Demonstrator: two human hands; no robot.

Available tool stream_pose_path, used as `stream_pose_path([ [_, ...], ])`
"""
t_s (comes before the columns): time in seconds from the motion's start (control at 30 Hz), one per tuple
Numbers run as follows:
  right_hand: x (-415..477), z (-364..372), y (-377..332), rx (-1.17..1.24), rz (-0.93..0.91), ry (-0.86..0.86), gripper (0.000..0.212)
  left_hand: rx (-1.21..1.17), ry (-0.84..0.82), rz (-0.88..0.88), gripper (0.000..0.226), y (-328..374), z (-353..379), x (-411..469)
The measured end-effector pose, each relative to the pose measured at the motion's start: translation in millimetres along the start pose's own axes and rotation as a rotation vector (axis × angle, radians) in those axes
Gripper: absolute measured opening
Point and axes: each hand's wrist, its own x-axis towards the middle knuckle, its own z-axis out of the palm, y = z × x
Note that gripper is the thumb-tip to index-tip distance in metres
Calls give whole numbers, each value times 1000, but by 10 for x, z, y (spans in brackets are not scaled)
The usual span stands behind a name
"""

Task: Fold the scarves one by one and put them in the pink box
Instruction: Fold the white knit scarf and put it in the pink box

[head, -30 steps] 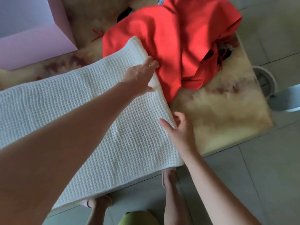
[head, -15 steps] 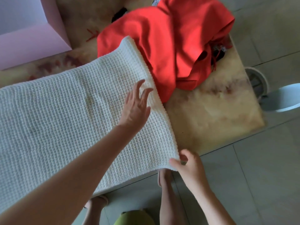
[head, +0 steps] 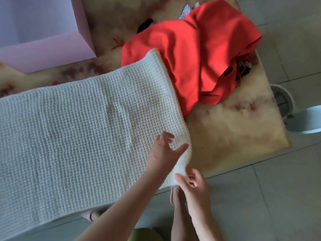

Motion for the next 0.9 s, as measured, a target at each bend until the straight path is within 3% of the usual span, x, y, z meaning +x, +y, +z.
stream_pose_path([
  [0.1,-54,75,-15,122,16,-69,22,28,-5,-75,52,-57,184,-140],
  [0.17,-73,47,-29,161,8,-132,19,66,32,-85,41,-68,229,-150],
  [0.3,54,-185,-92,113,-66,-73,36,22,36,-68,26,-132,224,-96],
  [0.4,341,-336,-356,-157,-299,-46,54,-117,33,-82,21,-238,143,-131],
  [0.53,835,-145,-852,-774,-884,-225,84,-355,64,-105,17,-369,49,-212],
  [0.6,1011,40,-1062,-1048,-1059,-383,87,-419,78,-105,19,-393,9,-255],
  [0.73,1221,285,-1312,-1396,-1139,-562,56,-435,131,-120,15,-465,-77,-329],
  [0.9,1295,514,-1583,-1485,-1197,-453,46,-535,229,-199,8,-686,-316,-456],
])
